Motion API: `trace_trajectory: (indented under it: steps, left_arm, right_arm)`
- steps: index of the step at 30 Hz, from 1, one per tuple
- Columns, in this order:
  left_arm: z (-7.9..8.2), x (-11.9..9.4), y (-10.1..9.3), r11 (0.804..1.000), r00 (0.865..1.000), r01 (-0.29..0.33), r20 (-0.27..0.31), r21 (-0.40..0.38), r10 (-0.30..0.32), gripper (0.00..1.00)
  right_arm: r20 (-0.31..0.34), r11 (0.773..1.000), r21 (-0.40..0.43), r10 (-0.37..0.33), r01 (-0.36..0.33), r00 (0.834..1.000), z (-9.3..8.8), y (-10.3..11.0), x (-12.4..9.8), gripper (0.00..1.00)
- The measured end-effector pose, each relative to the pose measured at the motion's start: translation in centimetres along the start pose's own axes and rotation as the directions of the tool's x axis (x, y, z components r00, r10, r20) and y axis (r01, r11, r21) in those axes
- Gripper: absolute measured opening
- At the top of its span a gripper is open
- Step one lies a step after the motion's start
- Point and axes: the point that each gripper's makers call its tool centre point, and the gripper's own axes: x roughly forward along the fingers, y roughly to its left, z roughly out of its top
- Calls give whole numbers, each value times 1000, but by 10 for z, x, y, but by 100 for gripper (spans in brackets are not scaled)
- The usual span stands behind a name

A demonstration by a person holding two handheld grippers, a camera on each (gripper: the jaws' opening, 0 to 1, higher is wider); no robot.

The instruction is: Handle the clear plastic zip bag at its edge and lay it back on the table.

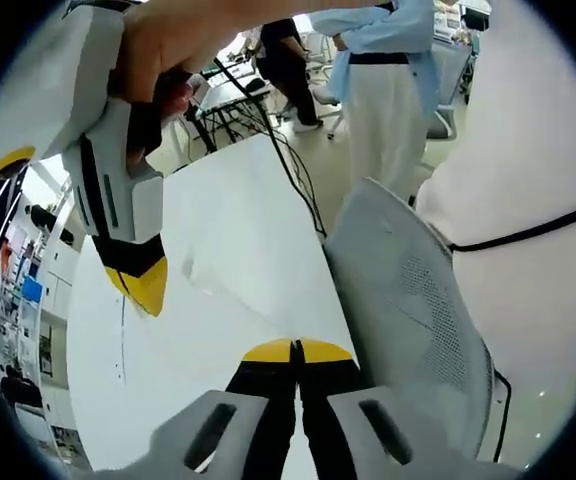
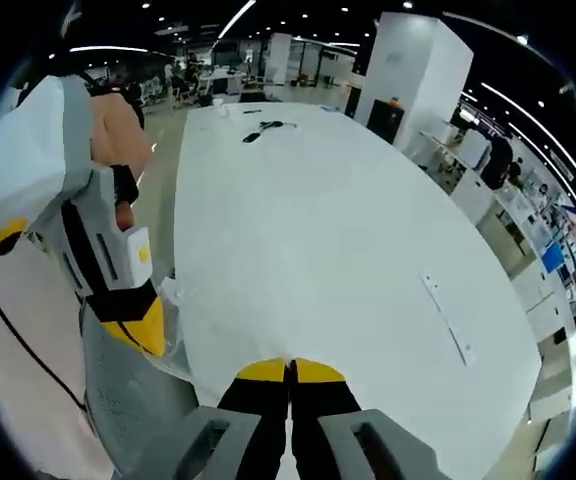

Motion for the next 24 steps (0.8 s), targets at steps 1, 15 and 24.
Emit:
trace_trajectory:
  steps: [1, 15, 24]
  left_arm:
    - [-1, 0, 0, 1000, 1000, 1, -1, -4, -1, 0]
    - [-3, -7, 19, 994, 996, -77, 27, -77, 79, 0]
    - [-2, -16, 34, 984, 989, -135, 52, -118, 142, 8]
  right_arm:
    - [1, 1000, -3, 4, -4, 1000, 0, 1, 1, 0]
    - [-9, 994, -106, -6, 5, 1000, 5, 10, -2, 0]
    - [-21, 987, -161, -34, 30, 999, 7, 6, -4, 0]
